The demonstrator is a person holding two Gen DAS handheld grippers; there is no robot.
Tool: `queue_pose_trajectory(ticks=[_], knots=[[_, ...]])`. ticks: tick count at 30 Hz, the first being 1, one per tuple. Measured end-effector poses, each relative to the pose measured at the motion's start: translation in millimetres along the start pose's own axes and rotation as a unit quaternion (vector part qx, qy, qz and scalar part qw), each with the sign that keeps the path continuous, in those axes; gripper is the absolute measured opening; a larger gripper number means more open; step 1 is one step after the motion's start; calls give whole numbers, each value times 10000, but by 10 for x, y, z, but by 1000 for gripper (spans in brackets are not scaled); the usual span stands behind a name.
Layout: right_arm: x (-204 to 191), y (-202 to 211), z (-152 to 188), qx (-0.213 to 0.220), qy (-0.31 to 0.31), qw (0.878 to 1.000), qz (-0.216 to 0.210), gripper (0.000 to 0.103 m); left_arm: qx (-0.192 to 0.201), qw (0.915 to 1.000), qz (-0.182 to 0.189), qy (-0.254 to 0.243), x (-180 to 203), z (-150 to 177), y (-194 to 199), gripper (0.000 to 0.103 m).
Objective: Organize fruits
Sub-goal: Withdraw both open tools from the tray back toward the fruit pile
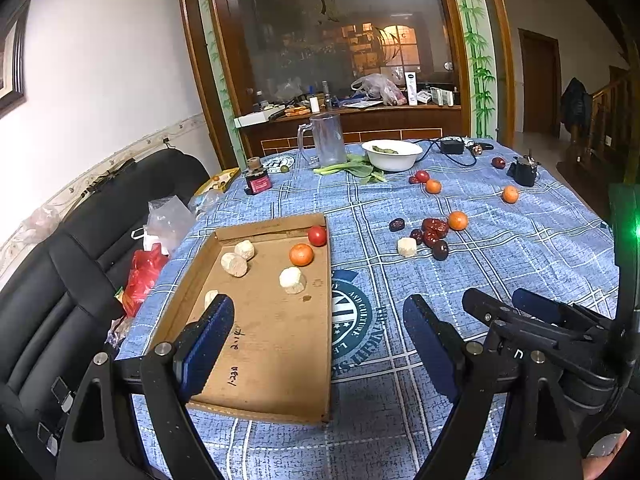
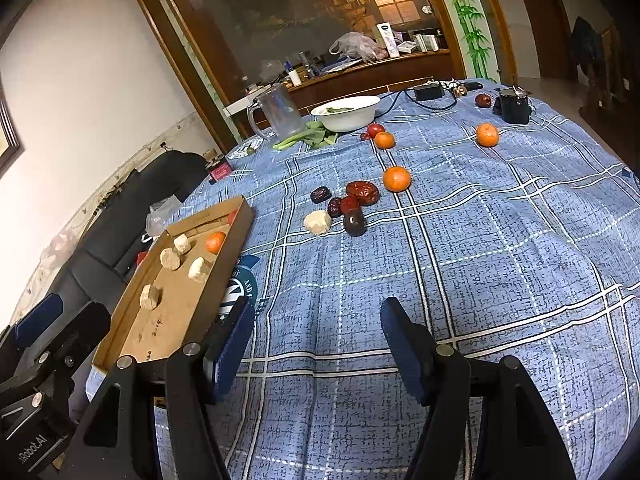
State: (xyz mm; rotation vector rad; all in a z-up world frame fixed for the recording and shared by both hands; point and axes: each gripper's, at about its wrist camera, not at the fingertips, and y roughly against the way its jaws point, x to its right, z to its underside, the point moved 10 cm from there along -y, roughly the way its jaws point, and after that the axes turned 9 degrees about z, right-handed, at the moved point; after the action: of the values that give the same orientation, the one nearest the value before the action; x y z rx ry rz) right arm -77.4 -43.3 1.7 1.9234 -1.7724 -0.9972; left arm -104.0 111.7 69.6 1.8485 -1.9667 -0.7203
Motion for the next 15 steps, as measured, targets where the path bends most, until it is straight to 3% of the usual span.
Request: queue_pose_trajectory(ticks=[15], knots=[[-104, -85, 109, -134, 202, 9997, 32, 71, -145, 9999, 53, 34, -25, 81, -95, 86]])
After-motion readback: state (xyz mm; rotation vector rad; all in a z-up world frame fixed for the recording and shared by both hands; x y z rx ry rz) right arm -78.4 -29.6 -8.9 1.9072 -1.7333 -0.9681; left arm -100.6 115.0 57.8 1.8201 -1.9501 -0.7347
